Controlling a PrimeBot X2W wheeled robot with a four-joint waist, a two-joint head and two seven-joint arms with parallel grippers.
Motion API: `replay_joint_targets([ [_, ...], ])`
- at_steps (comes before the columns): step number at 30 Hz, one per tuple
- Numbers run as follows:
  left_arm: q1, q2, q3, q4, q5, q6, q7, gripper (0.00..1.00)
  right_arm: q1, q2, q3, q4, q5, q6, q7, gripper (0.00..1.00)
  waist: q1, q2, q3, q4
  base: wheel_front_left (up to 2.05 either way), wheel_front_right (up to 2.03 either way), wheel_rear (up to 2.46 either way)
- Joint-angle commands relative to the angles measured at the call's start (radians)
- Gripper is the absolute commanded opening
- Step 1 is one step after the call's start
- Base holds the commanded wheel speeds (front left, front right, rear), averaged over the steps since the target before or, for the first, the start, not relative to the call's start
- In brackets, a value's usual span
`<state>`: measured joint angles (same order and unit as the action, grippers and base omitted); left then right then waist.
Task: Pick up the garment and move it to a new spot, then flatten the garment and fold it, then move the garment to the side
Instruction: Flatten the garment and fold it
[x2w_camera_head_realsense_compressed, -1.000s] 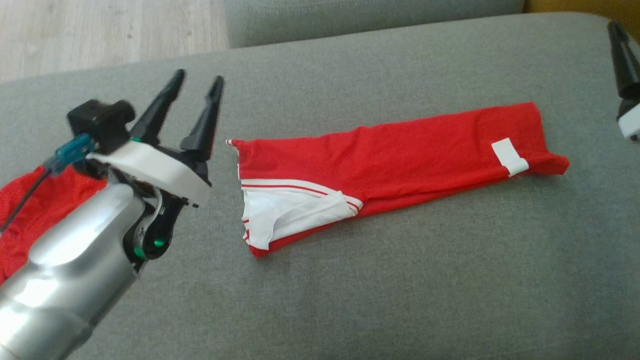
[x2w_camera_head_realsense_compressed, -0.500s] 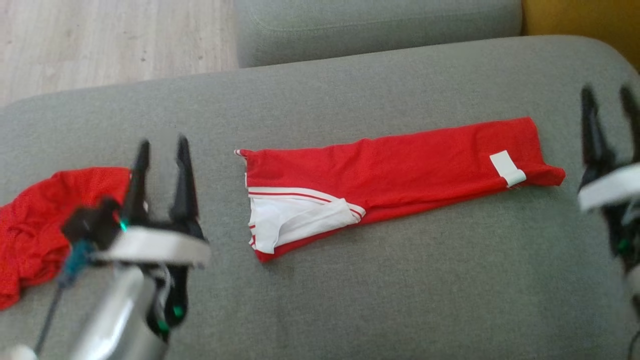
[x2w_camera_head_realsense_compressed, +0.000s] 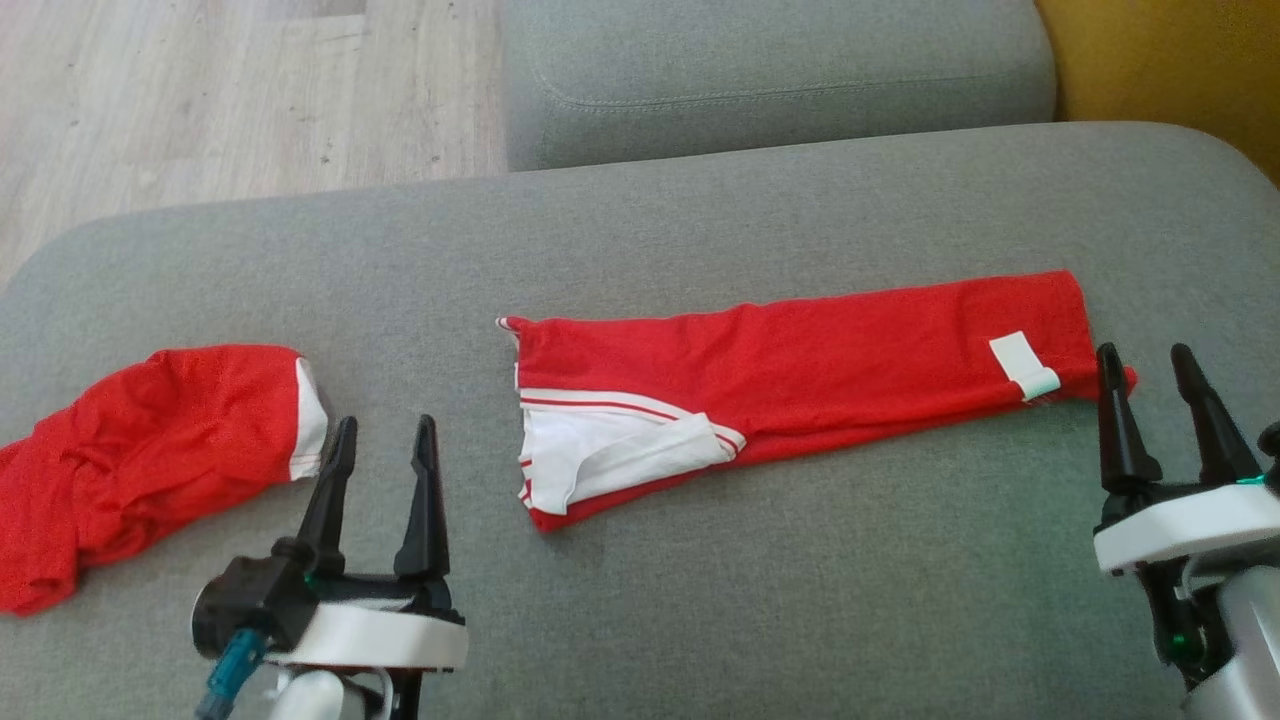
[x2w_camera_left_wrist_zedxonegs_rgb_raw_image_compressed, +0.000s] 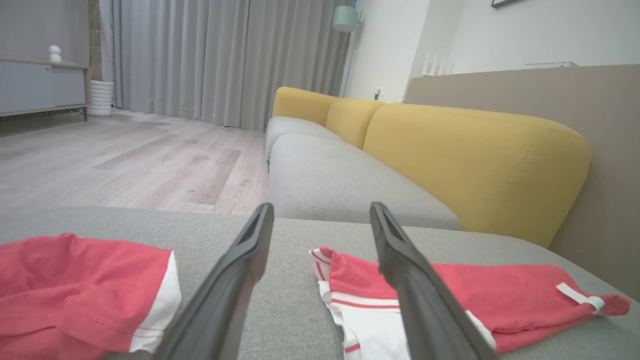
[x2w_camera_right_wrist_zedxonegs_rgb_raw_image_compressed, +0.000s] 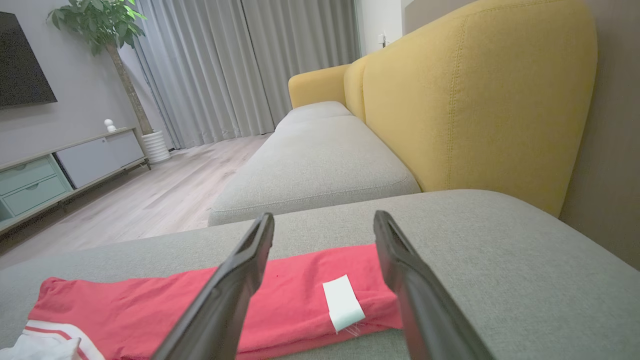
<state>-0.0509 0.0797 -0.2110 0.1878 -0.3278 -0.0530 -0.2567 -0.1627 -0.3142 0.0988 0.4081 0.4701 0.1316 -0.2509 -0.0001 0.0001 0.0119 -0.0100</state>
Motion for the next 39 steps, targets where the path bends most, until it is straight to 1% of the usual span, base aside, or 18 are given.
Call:
replay_joint_targets([
  [1, -0.036, -0.003, 0.042, -0.031, 0.021, -0.011, -0.005, 1.00, -0.019, -0.011, 0.009, -0.038, -0.012, -0.001, -0.011, 1.00, 0.0001, -0.0001, 0.001, 0.002, 0.00, 0.00, 0.00],
  [4, -0.033, -0.014, 0.051, -0.026, 0.054, -0.030, -0.005, 1.00, -0.019, -0.012, 0.001, -0.041, -0.020, -0.001, -0.011, 1.00, 0.0001, -0.0001, 0.006, 0.005, 0.00, 0.00, 0.00],
  [8, -0.037, -0.023, 0.057, -0.022, 0.068, -0.047, -0.005, 1.00, -0.033, -0.018, -0.010, -0.041, -0.030, -0.001, -0.011, 1.00, 0.0001, -0.0001, 0.030, 0.008, 0.00, 0.00, 0.00],
  [11, -0.049, -0.027, 0.047, -0.019, 0.079, -0.056, -0.005, 1.00, -0.064, -0.028, -0.026, -0.011, -0.043, -0.001, -0.011, 1.00, 0.0001, -0.0001, 0.056, 0.012, 0.00, 0.00, 0.00],
  [12, -0.054, -0.027, 0.045, -0.020, 0.080, -0.058, -0.005, 1.00, -0.081, -0.030, -0.035, 0.007, -0.046, -0.001, -0.011, 1.00, 0.0001, -0.0001, 0.066, 0.014, 0.00, 0.00, 0.00],
  [15, -0.074, -0.029, 0.037, -0.015, 0.084, -0.063, -0.005, 1.00, -0.143, -0.031, -0.075, 0.106, -0.025, -0.001, 0.010, 1.00, 0.0001, -0.0001, 0.098, 0.026, 0.00, 0.00, 0.00],
  [19, -0.110, -0.029, 0.015, -0.018, 0.073, -0.066, -0.005, 1.00, -0.249, -0.049, -0.140, 0.236, -0.020, -0.001, 0.044, 1.00, 0.0001, -0.0001, 0.152, 0.048, 0.00, 0.00, 0.00],
  [24, -0.147, -0.029, -0.006, -0.021, 0.061, -0.065, -0.005, 1.00, -0.367, -0.062, -0.200, 0.400, -0.033, -0.001, 0.117, 1.00, 0.0001, -0.0001, 0.212, 0.074, 0.00, 0.00, 0.00],
  [25, -0.147, -0.029, -0.006, -0.021, 0.061, -0.065, -0.005, 1.00, -0.367, -0.062, -0.200, 0.400, -0.033, -0.001, 0.117, 1.00, 0.0001, -0.0001, 0.212, 0.074, 0.00, 0.00, 0.00],
  [29, -0.165, -0.029, -0.017, -0.019, 0.056, -0.060, -0.005, 1.00, -0.432, -0.062, -0.212, 0.502, -0.050, -0.001, 0.169, 1.00, 0.0001, -0.0001, 0.243, 0.085, 0.00, 0.00, 0.00],
  [33, -0.178, -0.029, -0.023, -0.017, 0.055, -0.057, -0.005, 1.00, -0.469, -0.051, -0.213, 0.576, -0.051, -0.001, 0.208, 1.00, 0.0001, -0.0001, 0.259, 0.089, 0.00, 0.00, 0.00],
  [39, -0.200, -0.029, -0.028, -0.023, 0.048, -0.047, -0.005, 1.00, -0.494, -0.039, -0.197, 0.630, -0.031, -0.001, 0.255, 1.00, 0.0001, -0.0001, 0.278, 0.082, 0.00, 0.00, 0.00],
])
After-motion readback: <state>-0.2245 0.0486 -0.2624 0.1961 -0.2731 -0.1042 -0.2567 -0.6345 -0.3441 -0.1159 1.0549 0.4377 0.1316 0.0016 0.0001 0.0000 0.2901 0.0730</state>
